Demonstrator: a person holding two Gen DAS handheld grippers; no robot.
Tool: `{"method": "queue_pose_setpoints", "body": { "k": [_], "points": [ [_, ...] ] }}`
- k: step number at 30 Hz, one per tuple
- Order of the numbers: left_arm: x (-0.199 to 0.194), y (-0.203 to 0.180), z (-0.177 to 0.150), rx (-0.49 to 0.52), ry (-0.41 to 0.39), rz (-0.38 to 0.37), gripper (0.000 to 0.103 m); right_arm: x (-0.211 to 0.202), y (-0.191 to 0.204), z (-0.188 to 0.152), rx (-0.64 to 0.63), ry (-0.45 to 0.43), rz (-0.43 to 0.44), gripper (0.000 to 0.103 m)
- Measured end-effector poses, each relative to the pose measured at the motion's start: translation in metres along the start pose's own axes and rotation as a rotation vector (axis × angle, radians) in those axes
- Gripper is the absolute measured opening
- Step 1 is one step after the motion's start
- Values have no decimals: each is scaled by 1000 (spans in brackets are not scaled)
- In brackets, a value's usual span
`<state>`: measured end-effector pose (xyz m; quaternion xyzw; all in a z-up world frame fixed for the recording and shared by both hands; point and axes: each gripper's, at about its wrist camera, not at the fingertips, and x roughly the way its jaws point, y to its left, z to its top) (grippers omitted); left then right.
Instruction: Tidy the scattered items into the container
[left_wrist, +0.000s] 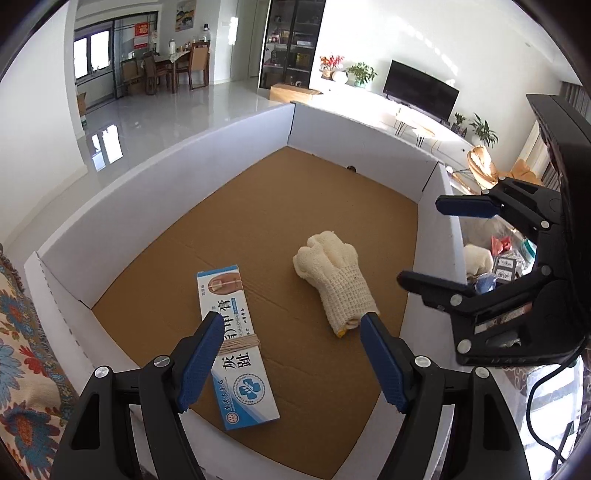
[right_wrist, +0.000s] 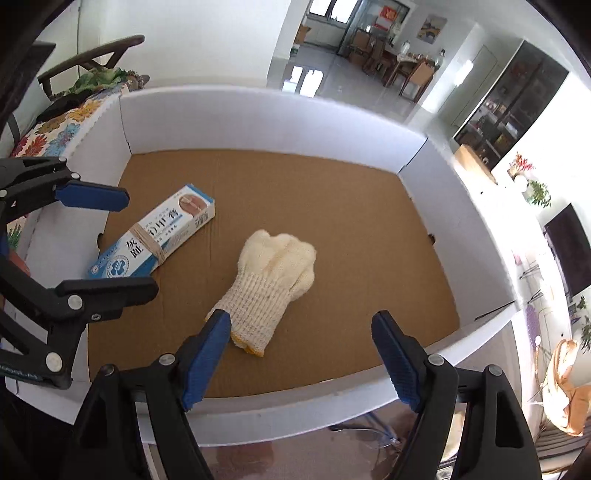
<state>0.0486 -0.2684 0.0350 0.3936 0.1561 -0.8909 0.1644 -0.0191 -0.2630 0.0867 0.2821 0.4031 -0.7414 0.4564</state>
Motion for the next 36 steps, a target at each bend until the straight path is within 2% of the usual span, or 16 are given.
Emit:
{"method": "queue_pose_setpoints", "body": {
  "k": [2,4,5,6,8,10,12,15,19,24,27,31,34,36],
  "points": [
    [-23,0,4,-1,-88,3,75,-38,-27,6,45,-92,-64,80],
    [-49,-3,9,4,-171,-6,79,-86,-64,5,164,-210,-129,83],
    [-61,-6,12,4,-209,-15,90,-113,-82,0,229,-282,-177,87],
    [-73,-10,14,3,-251,-26,103,-141,-96,-8,286,-358,-237,100],
    [-91,-21,13,-13,-321,-42,103,-188,-118,-32,377,-490,-367,103],
    [-99,-38,12,-21,-335,-97,103,-209,-140,-57,465,-524,-453,103],
    [-99,-63,10,11,-302,-202,103,-208,-160,-81,556,-443,-501,103],
    [-89,-112,-2,146,-244,-292,103,-183,-185,-120,672,-219,-515,103],
    [-51,-174,-41,349,-133,-287,103,-145,-208,-167,770,94,-442,103],
    [20,-210,-96,411,86,-278,103,-128,-208,-233,798,361,-283,103],
    [45,-218,-114,441,141,-264,103,-113,-199,-263,799,461,-216,103],
    [62,-234,-121,520,180,-247,103,-101,-190,-294,806,565,-176,103],
    [67,-244,-128,592,185,-241,103,-105,-183,-313,812,575,-156,103],
    [65,-245,-129,613,182,-263,103,-111,-173,-329,808,568,-143,103]
  ]
}}
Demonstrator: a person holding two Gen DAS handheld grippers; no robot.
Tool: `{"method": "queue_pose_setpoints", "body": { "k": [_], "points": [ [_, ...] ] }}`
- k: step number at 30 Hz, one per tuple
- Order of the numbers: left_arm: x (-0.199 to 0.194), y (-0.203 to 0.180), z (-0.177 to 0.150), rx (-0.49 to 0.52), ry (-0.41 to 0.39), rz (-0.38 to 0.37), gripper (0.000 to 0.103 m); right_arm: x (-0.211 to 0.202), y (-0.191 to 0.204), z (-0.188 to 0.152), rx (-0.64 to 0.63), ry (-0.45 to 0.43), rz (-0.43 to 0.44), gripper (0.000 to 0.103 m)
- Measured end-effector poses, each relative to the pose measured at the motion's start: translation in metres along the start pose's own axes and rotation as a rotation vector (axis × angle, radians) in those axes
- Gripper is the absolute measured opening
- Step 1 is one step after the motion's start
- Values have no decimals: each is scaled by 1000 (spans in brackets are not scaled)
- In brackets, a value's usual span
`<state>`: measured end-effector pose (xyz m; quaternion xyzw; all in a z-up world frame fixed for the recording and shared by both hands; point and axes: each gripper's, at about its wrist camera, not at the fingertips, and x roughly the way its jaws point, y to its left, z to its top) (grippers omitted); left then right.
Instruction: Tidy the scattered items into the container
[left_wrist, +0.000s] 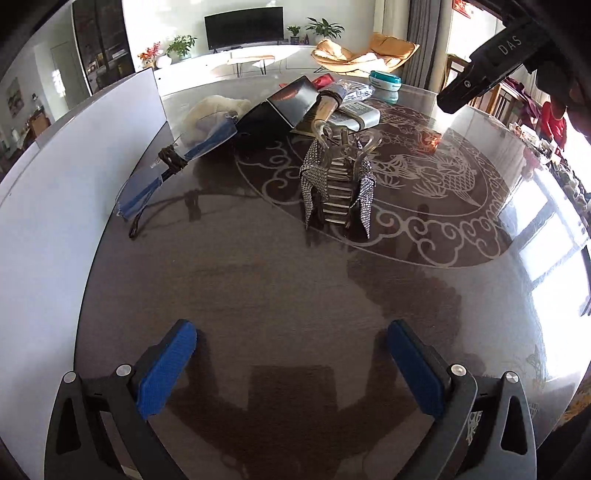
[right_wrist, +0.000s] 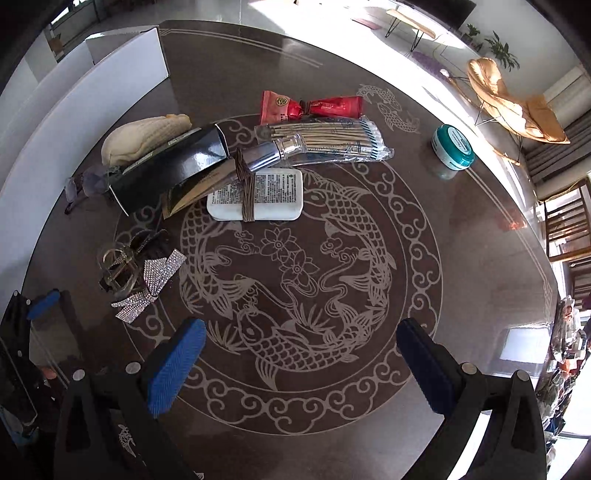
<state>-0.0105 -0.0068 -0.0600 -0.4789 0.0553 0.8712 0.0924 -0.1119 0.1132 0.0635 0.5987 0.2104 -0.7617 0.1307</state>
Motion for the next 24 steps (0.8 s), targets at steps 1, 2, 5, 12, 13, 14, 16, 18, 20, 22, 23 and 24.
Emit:
{"method": "queue_pose_setpoints", "body": {
  "k": [1,2,5,12,13,14,16,18,20,22,23,24],
  "points": [
    [-1,0,0,5,-4,-4,103,2,-3,-11,-4,-11,2,103],
    [-2,1,0,8,-9,-6,103,3,-8,-24,-3,-33,4,103],
    [1,0,1,10,-20,-6,103,9,-27,-68,73,-131,-13,103],
    [10,-4,17,22,-18,-13,103,39,-58,-145,211,-258,-63,103],
    [12,-4,20,18,-17,-11,103,42,-60,-150,213,-273,-78,103],
    [14,-4,23,11,-19,-7,103,45,-62,-155,219,-285,-89,103],
    [18,-5,28,0,-31,1,103,49,-69,-162,260,-327,-64,103],
    [20,-5,31,-7,-40,6,103,54,-78,-166,326,-356,-8,103],
    [22,-6,35,-6,-37,5,103,57,-85,-167,373,-380,9,103],
    [24,-5,37,-2,-38,0,103,59,-87,-162,378,-378,4,103],
    [24,-5,37,-2,-39,-1,103,60,-87,-160,378,-377,5,103],
    [25,-5,37,-1,-40,-1,103,60,-87,-159,379,-376,5,103]
  ]
}}
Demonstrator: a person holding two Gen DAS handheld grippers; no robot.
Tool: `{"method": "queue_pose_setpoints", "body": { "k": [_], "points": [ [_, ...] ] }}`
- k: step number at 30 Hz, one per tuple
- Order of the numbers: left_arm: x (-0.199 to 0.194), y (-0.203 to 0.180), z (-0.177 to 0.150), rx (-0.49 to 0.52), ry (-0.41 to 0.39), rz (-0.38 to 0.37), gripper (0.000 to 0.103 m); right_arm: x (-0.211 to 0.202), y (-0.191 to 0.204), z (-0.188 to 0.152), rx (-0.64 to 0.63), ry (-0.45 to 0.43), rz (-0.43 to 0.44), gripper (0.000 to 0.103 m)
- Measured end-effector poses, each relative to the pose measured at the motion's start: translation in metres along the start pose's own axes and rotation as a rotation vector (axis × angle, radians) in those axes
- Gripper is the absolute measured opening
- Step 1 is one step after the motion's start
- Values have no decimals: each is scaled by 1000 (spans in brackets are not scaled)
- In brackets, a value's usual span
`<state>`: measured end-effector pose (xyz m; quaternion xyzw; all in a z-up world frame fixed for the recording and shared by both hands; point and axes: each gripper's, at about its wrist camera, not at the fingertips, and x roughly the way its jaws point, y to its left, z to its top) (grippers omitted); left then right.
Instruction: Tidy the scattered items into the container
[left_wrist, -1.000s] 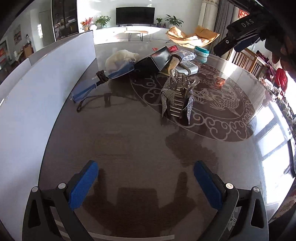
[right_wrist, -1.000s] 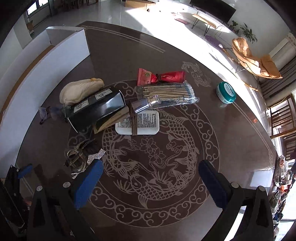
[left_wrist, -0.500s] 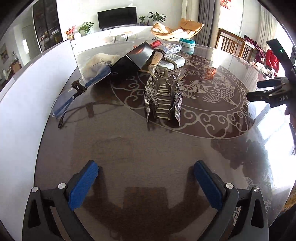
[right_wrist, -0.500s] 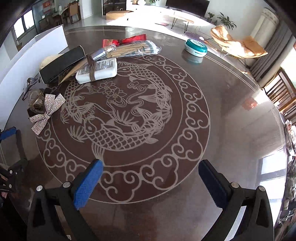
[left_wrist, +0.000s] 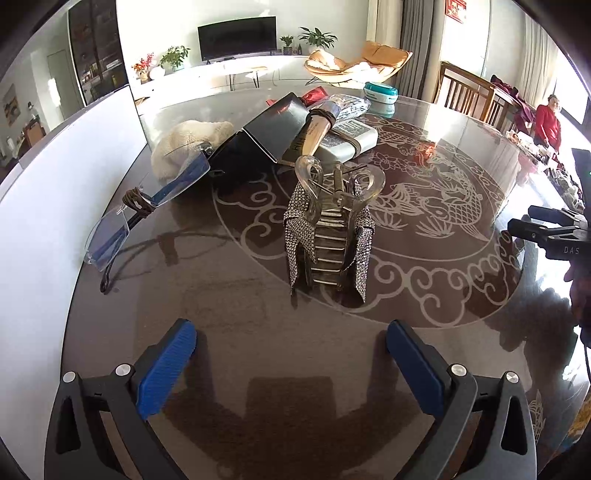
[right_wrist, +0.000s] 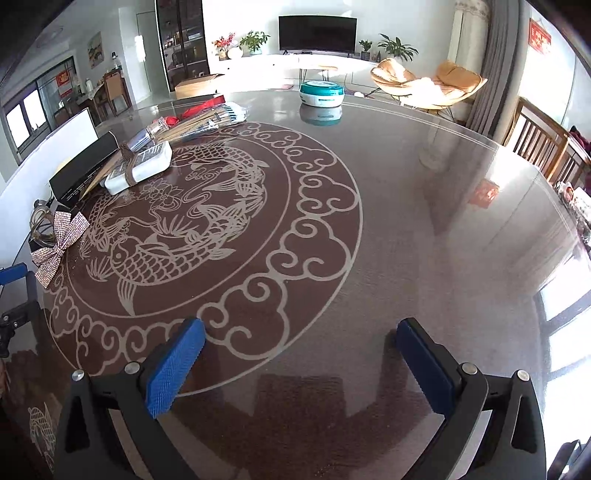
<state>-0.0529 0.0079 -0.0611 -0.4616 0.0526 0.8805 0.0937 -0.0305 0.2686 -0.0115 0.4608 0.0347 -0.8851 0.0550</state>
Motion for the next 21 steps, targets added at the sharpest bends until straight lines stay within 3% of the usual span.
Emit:
{"method": "queue_pose_setpoints", "body": {
  "k": [21],
  "points": [
    [8,1,10,-6,-5,0,103,-1,-2,-5,17,-10,-14,103]
  ]
}}
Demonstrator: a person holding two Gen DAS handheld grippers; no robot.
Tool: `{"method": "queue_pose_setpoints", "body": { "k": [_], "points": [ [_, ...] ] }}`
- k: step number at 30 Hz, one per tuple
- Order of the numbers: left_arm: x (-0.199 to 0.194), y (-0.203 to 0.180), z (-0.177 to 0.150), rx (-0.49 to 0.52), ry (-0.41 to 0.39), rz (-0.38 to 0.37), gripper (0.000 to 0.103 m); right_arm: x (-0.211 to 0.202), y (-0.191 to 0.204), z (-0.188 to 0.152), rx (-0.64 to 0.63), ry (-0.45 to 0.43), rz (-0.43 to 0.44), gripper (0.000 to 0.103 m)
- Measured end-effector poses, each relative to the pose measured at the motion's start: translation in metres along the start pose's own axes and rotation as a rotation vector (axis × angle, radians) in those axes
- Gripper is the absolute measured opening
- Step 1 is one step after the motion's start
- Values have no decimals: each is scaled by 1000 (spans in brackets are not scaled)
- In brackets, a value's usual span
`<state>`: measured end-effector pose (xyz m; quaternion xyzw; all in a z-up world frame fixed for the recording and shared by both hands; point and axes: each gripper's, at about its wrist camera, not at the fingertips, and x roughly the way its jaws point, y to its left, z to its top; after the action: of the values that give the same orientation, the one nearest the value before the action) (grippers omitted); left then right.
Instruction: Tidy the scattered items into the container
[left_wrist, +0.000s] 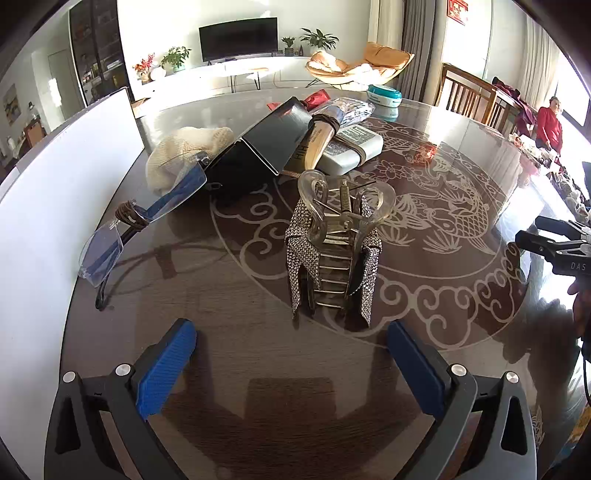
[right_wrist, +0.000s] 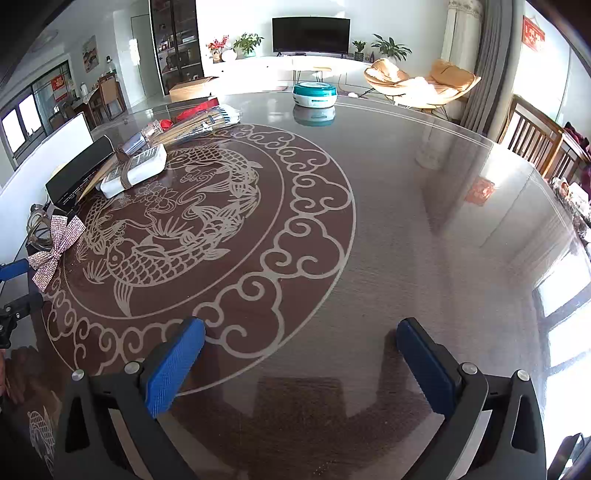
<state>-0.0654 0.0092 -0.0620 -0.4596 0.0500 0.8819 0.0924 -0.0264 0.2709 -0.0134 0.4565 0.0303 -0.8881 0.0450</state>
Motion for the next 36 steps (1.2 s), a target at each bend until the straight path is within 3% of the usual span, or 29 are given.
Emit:
{"method": "queue_pose_setpoints", "body": {
  "k": [11,23,25,26,30,36],
  "points": [
    [-1,1,-1,-3,-1,2,103,0,0,0,0,0,0,103],
    [31,-10,44,-16,7,19,103,0,0,0,-1,0,0,103],
    [27,-5,44,-45,-23,35,86,0,0,0,-1,0,0,103],
    [24,-4,44,-41,-48,36,58,0,0,0,-1,0,0,103],
    [16,1,36,-49,-56,26,56,0,0,0,-1,0,0,103],
    [-10,17,-1,-49,-55,44,56,0,0,0,-1,0,0,103]
  ]
}}
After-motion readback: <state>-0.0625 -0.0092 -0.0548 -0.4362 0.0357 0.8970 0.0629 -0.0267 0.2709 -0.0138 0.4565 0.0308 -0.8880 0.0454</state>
